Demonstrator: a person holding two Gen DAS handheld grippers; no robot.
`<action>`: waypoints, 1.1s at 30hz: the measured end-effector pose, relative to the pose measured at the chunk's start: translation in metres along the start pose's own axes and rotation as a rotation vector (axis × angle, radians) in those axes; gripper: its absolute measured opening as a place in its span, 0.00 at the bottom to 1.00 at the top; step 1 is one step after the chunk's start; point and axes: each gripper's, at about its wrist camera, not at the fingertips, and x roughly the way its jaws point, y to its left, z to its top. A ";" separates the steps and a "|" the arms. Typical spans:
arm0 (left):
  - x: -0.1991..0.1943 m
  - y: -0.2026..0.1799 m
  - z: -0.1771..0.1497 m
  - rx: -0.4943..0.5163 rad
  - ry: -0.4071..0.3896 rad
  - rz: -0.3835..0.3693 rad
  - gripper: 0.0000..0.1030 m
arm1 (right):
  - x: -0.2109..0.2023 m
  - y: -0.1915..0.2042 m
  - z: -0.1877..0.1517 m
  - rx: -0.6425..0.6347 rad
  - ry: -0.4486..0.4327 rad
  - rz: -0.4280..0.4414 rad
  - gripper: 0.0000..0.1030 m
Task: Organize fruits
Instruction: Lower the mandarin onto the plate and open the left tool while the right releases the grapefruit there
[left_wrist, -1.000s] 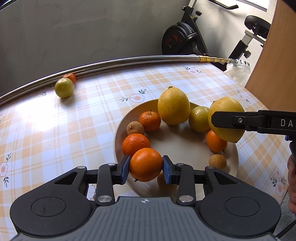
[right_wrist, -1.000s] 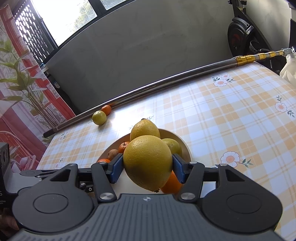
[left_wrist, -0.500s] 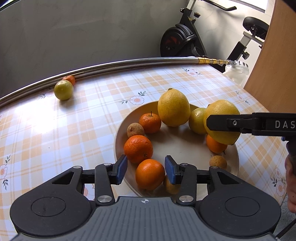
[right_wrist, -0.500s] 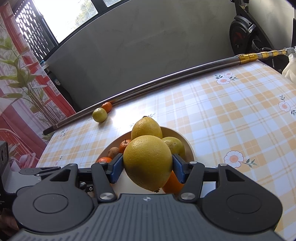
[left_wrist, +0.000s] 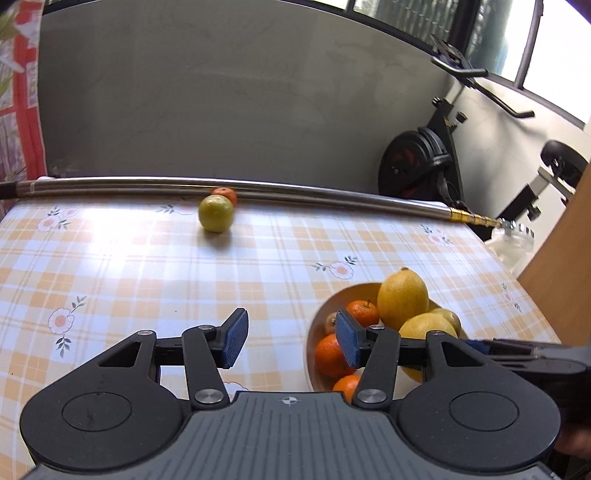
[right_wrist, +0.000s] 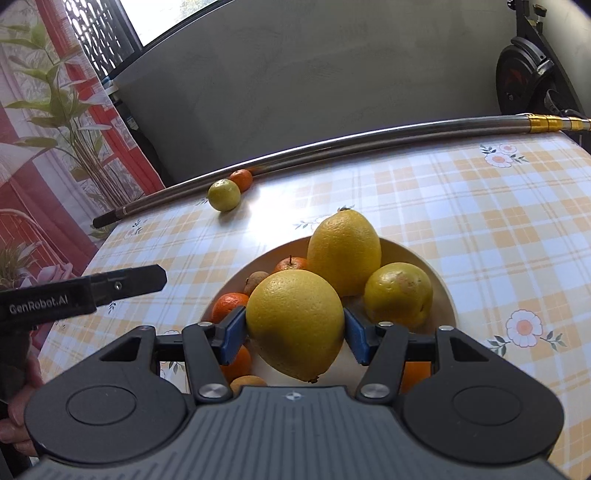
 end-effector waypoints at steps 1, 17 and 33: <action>-0.002 0.003 0.000 -0.017 -0.010 0.014 0.53 | 0.005 0.001 0.001 0.001 0.009 0.006 0.57; -0.007 0.022 0.001 -0.057 0.010 0.089 0.53 | 0.027 0.012 0.010 -0.004 0.049 -0.021 0.59; -0.019 0.024 -0.005 -0.037 0.033 0.117 0.53 | -0.024 0.016 0.010 0.021 -0.029 -0.045 0.59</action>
